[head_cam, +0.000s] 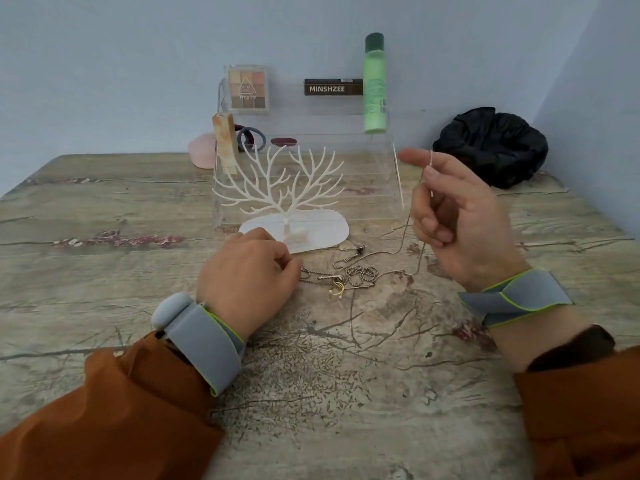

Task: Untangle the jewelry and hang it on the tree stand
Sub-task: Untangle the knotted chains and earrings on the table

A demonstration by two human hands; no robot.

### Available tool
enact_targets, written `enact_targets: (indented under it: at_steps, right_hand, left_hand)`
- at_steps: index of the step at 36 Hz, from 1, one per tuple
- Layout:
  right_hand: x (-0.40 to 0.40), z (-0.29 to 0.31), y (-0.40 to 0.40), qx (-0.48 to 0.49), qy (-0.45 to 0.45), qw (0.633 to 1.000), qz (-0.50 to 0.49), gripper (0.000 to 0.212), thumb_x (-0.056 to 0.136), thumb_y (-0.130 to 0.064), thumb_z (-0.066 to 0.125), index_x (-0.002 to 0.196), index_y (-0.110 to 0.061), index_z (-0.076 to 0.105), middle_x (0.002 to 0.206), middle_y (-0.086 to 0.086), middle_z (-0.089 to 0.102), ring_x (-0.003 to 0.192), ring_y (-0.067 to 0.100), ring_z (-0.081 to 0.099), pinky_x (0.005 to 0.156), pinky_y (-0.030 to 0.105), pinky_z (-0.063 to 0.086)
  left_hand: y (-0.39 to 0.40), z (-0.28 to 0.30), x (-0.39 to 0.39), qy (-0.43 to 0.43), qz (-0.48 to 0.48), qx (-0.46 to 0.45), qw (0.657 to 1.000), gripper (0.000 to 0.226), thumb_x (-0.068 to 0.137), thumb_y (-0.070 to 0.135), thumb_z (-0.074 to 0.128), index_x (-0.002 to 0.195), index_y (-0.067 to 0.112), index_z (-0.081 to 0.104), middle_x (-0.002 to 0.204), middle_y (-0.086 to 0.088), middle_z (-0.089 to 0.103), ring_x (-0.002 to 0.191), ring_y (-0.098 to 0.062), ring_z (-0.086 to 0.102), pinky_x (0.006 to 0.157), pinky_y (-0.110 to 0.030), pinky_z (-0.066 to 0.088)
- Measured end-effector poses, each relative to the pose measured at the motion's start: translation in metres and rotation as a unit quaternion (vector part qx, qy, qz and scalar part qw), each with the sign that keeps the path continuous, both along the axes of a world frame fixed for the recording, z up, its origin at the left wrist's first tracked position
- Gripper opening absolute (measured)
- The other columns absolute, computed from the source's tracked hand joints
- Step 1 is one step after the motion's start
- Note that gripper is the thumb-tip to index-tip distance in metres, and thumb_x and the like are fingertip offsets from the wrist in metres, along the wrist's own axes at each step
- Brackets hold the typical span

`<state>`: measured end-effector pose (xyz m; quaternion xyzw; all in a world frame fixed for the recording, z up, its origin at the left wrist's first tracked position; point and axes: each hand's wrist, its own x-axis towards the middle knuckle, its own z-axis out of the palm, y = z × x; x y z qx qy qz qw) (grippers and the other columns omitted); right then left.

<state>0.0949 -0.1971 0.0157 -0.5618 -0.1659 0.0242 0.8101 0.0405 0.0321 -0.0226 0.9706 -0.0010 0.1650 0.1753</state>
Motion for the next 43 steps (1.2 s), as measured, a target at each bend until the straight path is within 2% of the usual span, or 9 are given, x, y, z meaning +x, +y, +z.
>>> enact_targets:
  at_steps: [8, 13, 19, 22, 25, 32, 36, 40, 43]
  right_hand:
    - [-0.004, -0.003, 0.008, -0.055, -0.008, 0.998, 0.043, 0.031, 0.096, -0.009, 0.041, 0.118, -0.013, 0.063, 0.052, 0.007, 0.050, 0.033, 0.012, 0.025, 0.036, 0.021, 0.014]
    - [-0.008, -0.007, 0.013, -0.170, -0.050, 0.982, 0.069, 0.033, 0.091, -0.012, 0.052, 0.122, -0.016, 0.061, 0.069, 0.013, 0.061, 0.034, 0.016, 0.033, 0.037, 0.028, 0.016]
    - [-0.014, -0.015, 0.022, -0.358, -0.094, 0.924, 0.099, 0.057, 0.084, -0.006, 0.069, 0.133, -0.028, 0.051, 0.074, 0.003, 0.065, 0.051, 0.004, 0.052, 0.051, 0.015, 0.041]
    - [-0.014, -0.021, 0.027, -0.434, -0.110, 0.885, 0.126, 0.071, 0.081, -0.005, 0.071, 0.139, -0.031, 0.041, 0.075, 0.000, 0.065, 0.056, -0.003, 0.055, 0.062, 0.007, 0.040]
    - [-0.015, -0.023, 0.028, -0.483, -0.120, 0.855, 0.145, 0.075, 0.079, 0.000, 0.068, 0.140, -0.030, 0.038, 0.081, 0.005, 0.066, 0.052, -0.004, 0.053, 0.057, 0.006, 0.038]
    - [-0.014, -0.025, 0.029, -0.500, -0.133, 0.838, 0.172, 0.075, 0.078, -0.002, 0.071, 0.141, -0.025, 0.037, 0.084, 0.000, 0.061, 0.056, -0.007, 0.053, 0.056, 0.009, 0.040]
    - [-0.015, -0.025, 0.028, -0.509, -0.144, 0.834, 0.156, 0.063, 0.082, 0.001, 0.065, 0.136, -0.020, 0.041, 0.089, 0.010, 0.065, 0.056, -0.008, 0.054, 0.057, 0.007, 0.039]
    - [-0.012, -0.027, 0.027, -0.482, -0.129, 0.857, 0.127, 0.054, 0.081, -0.001, 0.065, 0.127, -0.023, 0.048, 0.083, 0.001, 0.067, 0.064, -0.003, 0.056, 0.067, 0.009, 0.040]
    - [-0.011, -0.021, 0.024, -0.420, -0.108, 0.896, 0.097, 0.046, 0.081, 0.004, 0.066, 0.122, -0.017, 0.054, 0.081, 0.005, 0.064, 0.054, -0.006, 0.053, 0.058, 0.007, 0.039]
  left_hand:
    - [0.000, 0.000, -0.002, -0.040, -0.002, 0.040, 0.998, 0.014, 0.077, 0.043, 0.066, 0.072, 0.031, 0.072, 0.105, 0.006, 0.057, 0.099, -0.023, 0.052, 0.087, -0.040, 0.042]
    - [-0.011, -0.001, -0.002, -0.006, -0.124, -0.008, 0.992, 0.015, 0.077, 0.039, 0.063, 0.086, 0.031, 0.072, 0.097, 0.009, 0.059, 0.092, -0.018, 0.056, 0.085, -0.039, 0.046]
    - [-0.016, -0.004, -0.003, 0.028, -0.179, -0.022, 0.983, 0.019, 0.076, 0.038, 0.063, 0.093, 0.032, 0.069, 0.093, 0.009, 0.059, 0.090, -0.014, 0.058, 0.080, -0.038, 0.049]
    - [-0.016, -0.005, 0.000, 0.038, -0.172, -0.017, 0.984, 0.012, 0.079, 0.034, 0.067, 0.090, 0.030, 0.068, 0.093, 0.008, 0.059, 0.090, -0.015, 0.057, 0.081, -0.038, 0.048]
    - [-0.017, -0.006, 0.001, 0.037, -0.169, -0.019, 0.985, 0.013, 0.080, 0.037, 0.066, 0.090, 0.028, 0.067, 0.093, 0.007, 0.059, 0.090, -0.014, 0.057, 0.081, -0.036, 0.048]
    - [-0.017, -0.008, 0.003, 0.021, -0.151, -0.025, 0.988, 0.005, 0.080, 0.030, 0.065, 0.083, 0.026, 0.067, 0.088, 0.009, 0.058, 0.085, -0.013, 0.058, 0.077, -0.033, 0.047]
    - [-0.016, -0.007, 0.003, -0.010, -0.128, -0.062, 0.990, 0.003, 0.080, 0.026, 0.065, 0.078, 0.025, 0.065, 0.083, 0.010, 0.056, 0.075, -0.007, 0.055, 0.070, -0.023, 0.041]
    - [-0.014, -0.005, 0.003, -0.025, -0.113, -0.098, 0.988, 0.005, 0.079, 0.025, 0.065, 0.075, 0.025, 0.064, 0.080, 0.012, 0.055, 0.071, 0.001, 0.055, 0.065, -0.008, 0.036]
    - [-0.014, -0.003, 0.002, -0.037, -0.108, -0.131, 0.985, 0.005, 0.081, 0.023, 0.065, 0.075, 0.023, 0.065, 0.080, 0.012, 0.057, 0.073, 0.000, 0.057, 0.066, -0.007, 0.038]
